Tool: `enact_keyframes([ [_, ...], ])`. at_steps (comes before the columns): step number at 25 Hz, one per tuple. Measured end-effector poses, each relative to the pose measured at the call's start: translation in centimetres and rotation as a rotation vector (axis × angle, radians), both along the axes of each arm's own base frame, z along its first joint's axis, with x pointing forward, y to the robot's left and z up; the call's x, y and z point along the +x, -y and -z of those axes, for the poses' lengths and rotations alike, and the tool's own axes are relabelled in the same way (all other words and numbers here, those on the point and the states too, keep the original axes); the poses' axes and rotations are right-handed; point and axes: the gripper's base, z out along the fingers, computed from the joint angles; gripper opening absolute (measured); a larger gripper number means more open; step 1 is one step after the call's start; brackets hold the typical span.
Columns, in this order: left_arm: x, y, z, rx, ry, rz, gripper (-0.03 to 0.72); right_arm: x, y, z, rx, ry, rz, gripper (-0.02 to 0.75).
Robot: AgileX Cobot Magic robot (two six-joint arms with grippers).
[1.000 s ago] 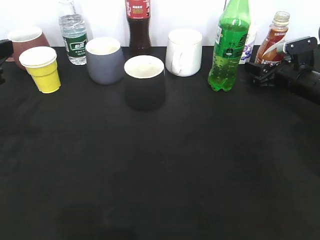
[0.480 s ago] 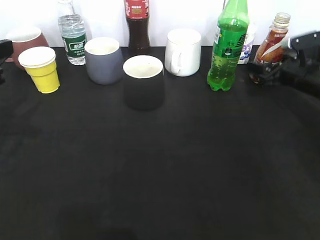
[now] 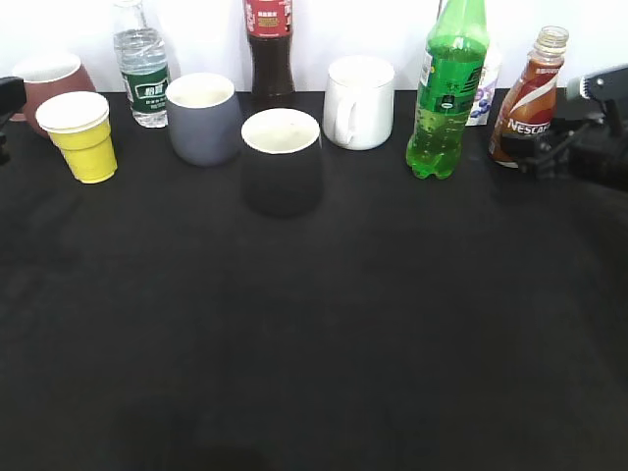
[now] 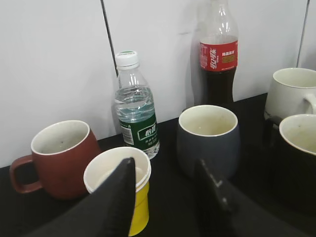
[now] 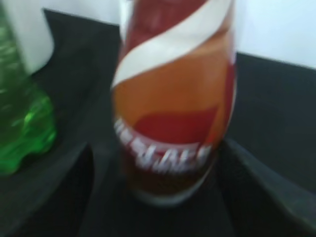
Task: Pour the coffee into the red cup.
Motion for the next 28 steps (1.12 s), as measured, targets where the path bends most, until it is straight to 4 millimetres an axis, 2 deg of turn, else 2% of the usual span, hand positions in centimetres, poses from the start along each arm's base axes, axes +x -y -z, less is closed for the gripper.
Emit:
enact_keyframes([
  [3, 0.0, 0.0, 0.0, 0.000, -0.001, 0.000, 0.303, -2.1, 0.0, -1.7, -0.006, -0.017, 0.022, 0.599],
  [7, -0.4, -0.4, 0.4, 0.035, -0.073, -0.038, 0.303, -4.0, 0.0, -6.5, 0.030, -0.051, 0.055, 0.595],
  [9, -1.0, -0.5, 0.1, 0.056, -0.098, -0.054, 0.303, -4.7, -0.2, -7.6, -0.015, -0.102, 0.105, 0.592],
  [11, -2.0, 0.1, -0.4, 0.074, -0.113, -0.038, 0.303, -5.5, -2.0, -8.0, -0.095, -0.171, 0.124, 0.592],
  [14, -3.4, 0.4, -0.9, 0.101, -0.176, -0.046, 0.303, -7.2, -6.1, -8.8, -0.254, -0.296, 0.154, 0.592],
  [17, -3.9, 0.0, -2.0, 0.059, -0.399, -0.157, 0.320, -9.2, -10.2, -10.4, -0.380, -0.431, 0.165, 0.591],
  [20, -5.0, -0.1, -3.3, -0.029, -0.687, -0.236, 0.323, -10.7, -12.2, -12.1, -0.413, -0.657, 0.018, 0.574],
  [22, -6.3, -0.3, -3.7, -0.011, -0.881, -0.266, 0.323, -11.4, -12.3, -13.4, -0.442, -0.731, -0.035, 0.566],
  [25, -8.4, -0.4, -3.9, 0.021, -1.113, -0.283, 0.327, -13.6, -11.2, -16.2, -0.434, -0.725, -0.047, 0.563],
  [26, -9.0, -0.5, -4.0, 0.022, -1.141, -0.282, 0.327, -14.6, -10.7, -17.4, -0.421, -0.713, -0.046, 0.561],
  [28, -10.3, -0.7, -4.9, 0.012, -1.089, -0.255, 0.327, -17.1, -9.6, -20.0, -0.376, -0.676, -0.049, 0.560],
])
